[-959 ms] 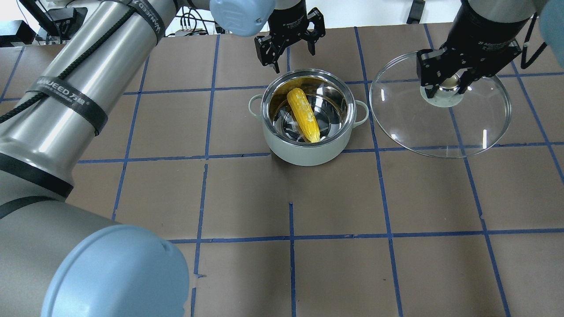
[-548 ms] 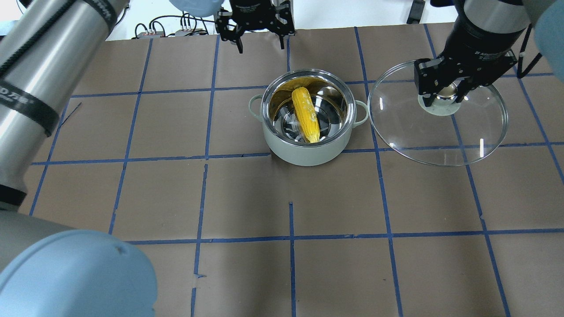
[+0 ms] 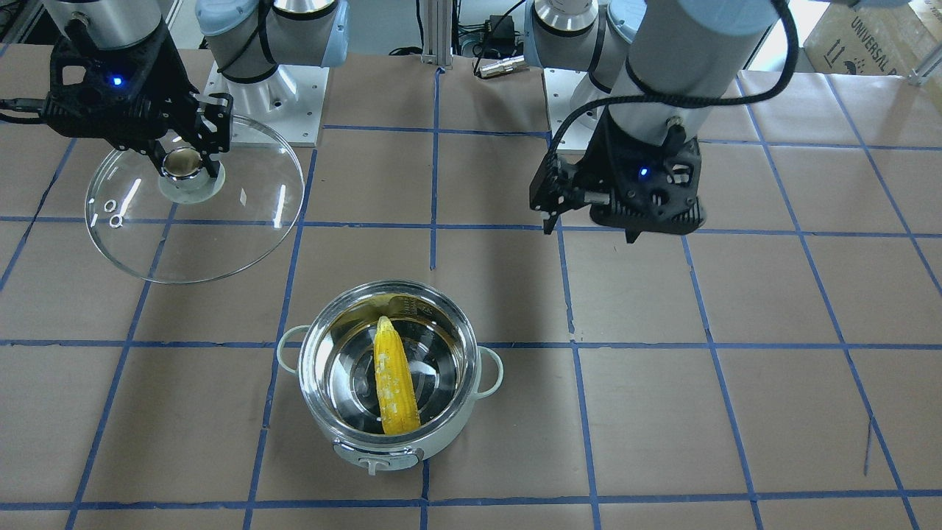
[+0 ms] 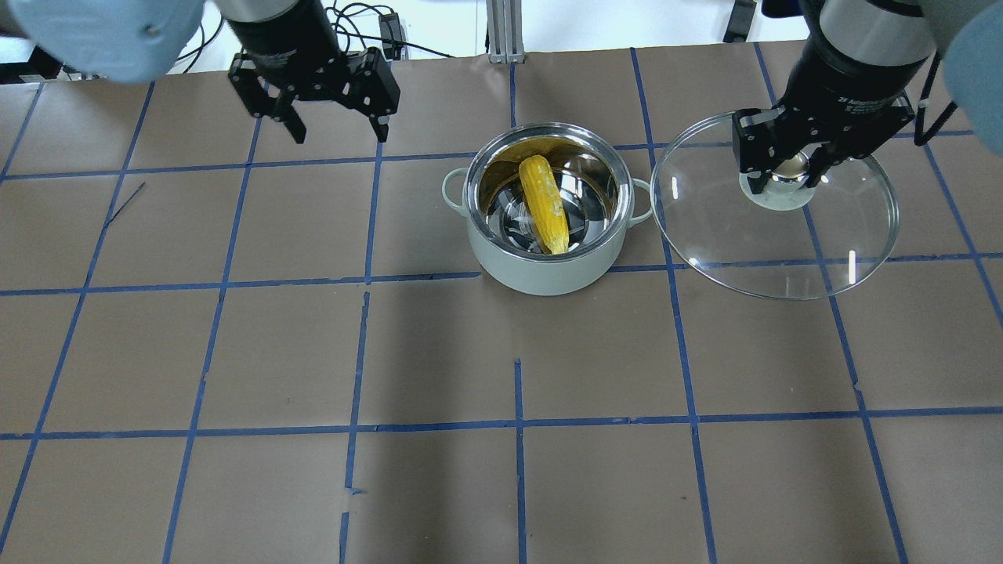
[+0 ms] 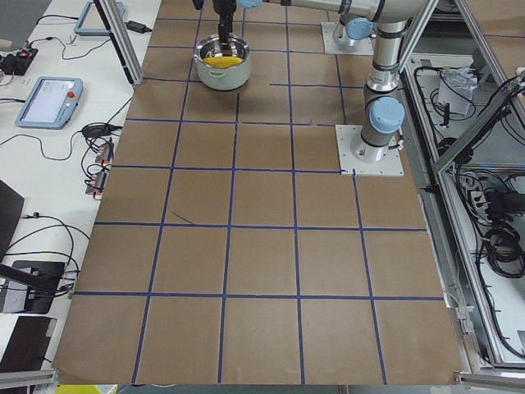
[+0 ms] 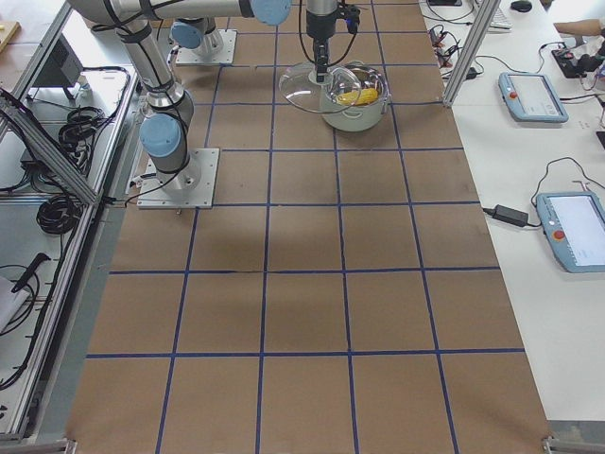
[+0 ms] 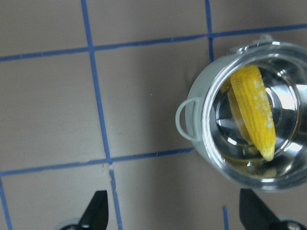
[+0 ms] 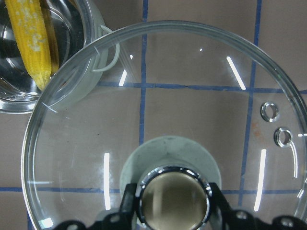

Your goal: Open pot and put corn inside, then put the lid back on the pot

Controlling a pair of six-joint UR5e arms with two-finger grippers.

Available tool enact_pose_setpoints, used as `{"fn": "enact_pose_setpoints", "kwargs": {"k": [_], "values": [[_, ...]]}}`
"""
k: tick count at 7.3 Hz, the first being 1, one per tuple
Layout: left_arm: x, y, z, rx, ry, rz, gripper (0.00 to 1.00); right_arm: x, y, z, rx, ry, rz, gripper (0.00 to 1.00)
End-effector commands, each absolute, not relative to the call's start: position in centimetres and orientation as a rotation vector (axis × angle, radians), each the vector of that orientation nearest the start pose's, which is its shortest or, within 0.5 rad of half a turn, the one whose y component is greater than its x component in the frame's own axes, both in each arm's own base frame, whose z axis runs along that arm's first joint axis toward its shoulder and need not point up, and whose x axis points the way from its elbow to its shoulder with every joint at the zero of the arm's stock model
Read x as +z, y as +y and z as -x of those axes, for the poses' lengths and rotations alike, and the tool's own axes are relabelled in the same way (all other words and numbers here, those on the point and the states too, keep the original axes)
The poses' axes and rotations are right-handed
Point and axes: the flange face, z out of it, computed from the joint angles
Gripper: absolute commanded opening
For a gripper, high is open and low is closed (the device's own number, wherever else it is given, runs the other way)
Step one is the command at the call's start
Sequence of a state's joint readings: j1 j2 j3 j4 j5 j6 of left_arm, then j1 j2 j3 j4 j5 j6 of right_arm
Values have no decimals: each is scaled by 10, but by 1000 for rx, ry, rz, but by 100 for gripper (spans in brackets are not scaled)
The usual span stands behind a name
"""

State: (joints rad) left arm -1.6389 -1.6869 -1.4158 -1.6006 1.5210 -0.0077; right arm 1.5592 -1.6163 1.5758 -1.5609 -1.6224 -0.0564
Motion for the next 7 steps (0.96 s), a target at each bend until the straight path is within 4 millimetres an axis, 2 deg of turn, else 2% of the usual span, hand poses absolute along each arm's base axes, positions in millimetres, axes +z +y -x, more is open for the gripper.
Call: {"fn": "enact_pose_setpoints", "kwargs": {"k": [1,2,3,5,7], "values": [[523,-465,110,-67,3176,-35,100,476,-496,-190,-114,3187,31,30],[530,-460,95,-89,3177,-7,100,463,-501,-228,-168,3172,30,30],[525,-464,94,-80,3193,-4,100,447,-512,-246,-188,3175,22,30],[512,-459,95,-49,3214,1,100,419,-537,-255,-231,3155,6,30],[513,-458,94,-55,3207,8,100,381,-566,-264,-281,3138,-24,30]]}}
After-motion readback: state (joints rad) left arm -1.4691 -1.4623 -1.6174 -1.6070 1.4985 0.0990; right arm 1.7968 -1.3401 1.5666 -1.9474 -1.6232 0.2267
